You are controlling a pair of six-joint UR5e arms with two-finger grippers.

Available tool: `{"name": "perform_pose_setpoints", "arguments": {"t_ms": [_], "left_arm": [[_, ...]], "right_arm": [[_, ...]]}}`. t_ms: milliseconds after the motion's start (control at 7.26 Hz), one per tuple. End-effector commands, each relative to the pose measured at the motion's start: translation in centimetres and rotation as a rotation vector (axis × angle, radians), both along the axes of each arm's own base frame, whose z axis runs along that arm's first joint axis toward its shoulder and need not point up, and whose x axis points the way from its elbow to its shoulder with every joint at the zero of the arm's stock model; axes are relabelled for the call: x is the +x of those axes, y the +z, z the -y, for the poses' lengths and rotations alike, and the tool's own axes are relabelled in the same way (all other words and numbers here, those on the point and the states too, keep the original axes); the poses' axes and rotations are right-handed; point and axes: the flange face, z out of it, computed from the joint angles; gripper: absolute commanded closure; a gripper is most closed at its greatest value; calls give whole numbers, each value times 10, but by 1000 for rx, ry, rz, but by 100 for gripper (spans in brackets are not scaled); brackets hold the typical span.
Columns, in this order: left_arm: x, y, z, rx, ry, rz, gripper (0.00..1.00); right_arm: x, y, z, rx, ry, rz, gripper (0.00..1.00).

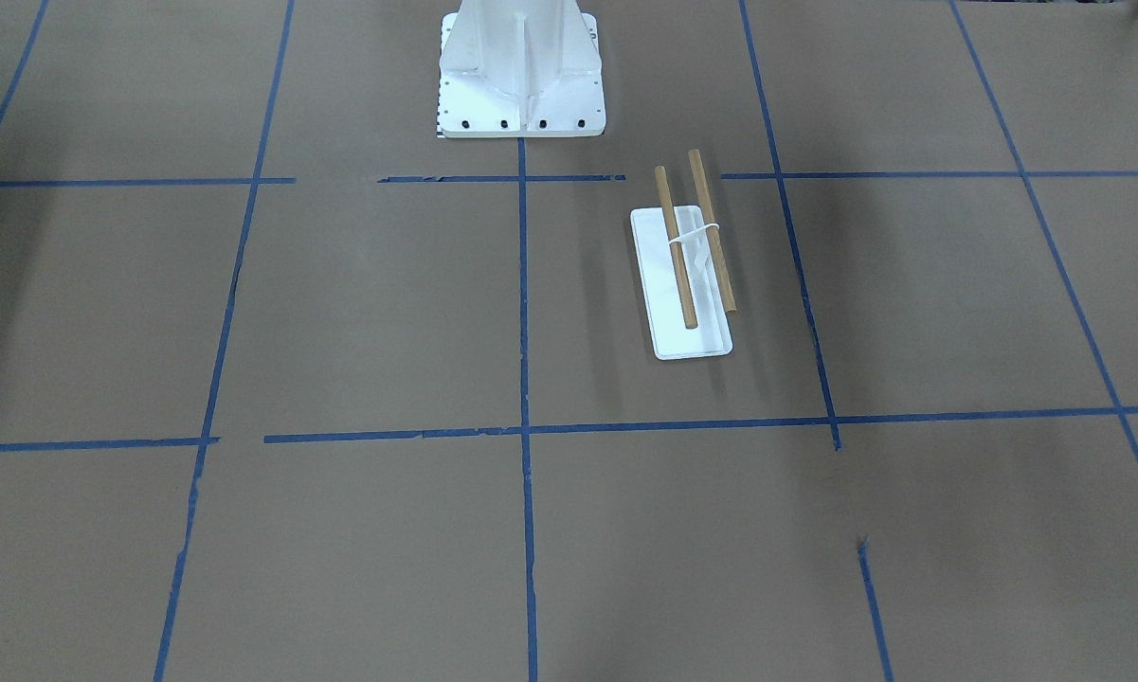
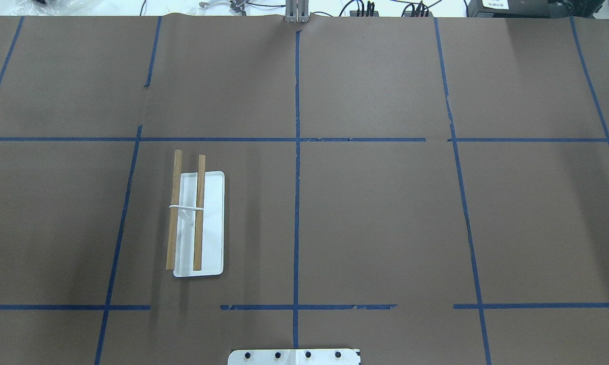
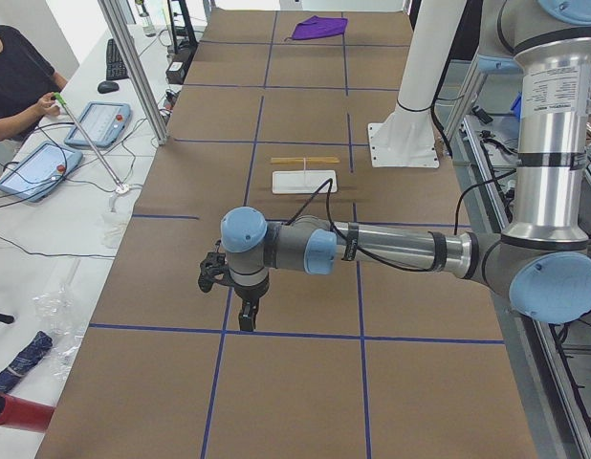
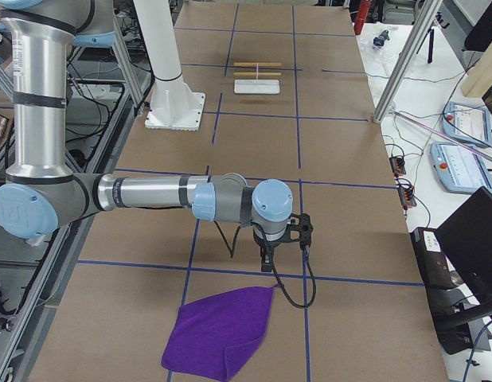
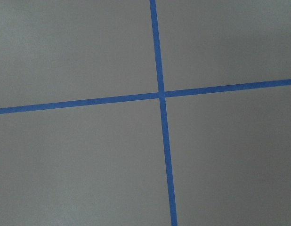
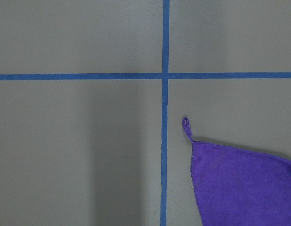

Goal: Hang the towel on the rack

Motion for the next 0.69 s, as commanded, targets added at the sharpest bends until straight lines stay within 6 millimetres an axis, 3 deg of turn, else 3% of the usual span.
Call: {"name": "perform_pose_setpoints", "arguments": {"t_ms": [0,138,275,413,551], "left_arm": [[0,-1,1,2,-1,-4,0],[1,-3,2,5,1,-6,0],[0,-2,1,5,1,-4,0],[0,-2,0,5,-1,-3,0],[0,-6,0,11,-1,-3,0]], "right_arm": [[0,-2,0,7,-1,-4,0],[0,0,1,1,1,0,0],[-1,-8,4,21,-2,0,0],[0,-23,21,47,1,2,0],[1,-24,21,46,3,5,0]]}}
